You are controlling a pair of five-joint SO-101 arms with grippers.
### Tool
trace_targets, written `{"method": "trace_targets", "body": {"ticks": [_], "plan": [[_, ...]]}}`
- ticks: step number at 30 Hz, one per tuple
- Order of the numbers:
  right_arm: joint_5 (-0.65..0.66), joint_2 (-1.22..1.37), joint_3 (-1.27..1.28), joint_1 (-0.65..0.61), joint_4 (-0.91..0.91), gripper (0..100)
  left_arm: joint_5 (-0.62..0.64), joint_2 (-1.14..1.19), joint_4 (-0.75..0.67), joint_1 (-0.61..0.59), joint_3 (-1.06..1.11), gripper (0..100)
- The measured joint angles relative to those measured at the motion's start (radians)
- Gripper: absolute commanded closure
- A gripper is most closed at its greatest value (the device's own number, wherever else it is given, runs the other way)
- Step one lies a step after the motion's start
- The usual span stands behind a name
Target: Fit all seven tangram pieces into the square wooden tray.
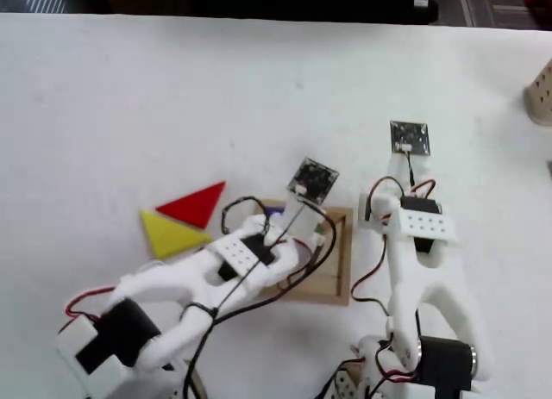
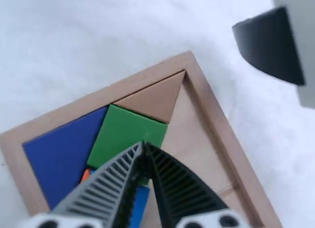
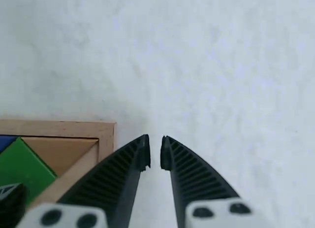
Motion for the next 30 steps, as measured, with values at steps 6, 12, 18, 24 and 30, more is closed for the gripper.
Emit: {"method": "trace_targets", "body": {"ticks": [6, 12, 18, 24, 30], "plan": [[0.0, 0.0, 0.0, 0.0, 0.0, 95.2, 0.002, 0.0, 0.002, -0.025, -0.032, 98], [0.0, 0.0, 0.0, 0.0, 0.0, 95.1, 0.002, -0.031, 0.002, -0.026, -0.034, 98], [0.0, 0.0, 0.0, 0.0, 0.0, 95.1, 0.002, -0.13, 0.002, 0.071, 0.04, 98], [0.0, 0.0, 0.0, 0.0, 0.0, 95.3, 0.002, -0.031, -0.003, 0.124, 0.023, 98], [0.0, 0.0, 0.0, 0.0, 0.0, 95.3, 0.054, 0.068, 0.025, 0.064, -0.072, 98]]}}
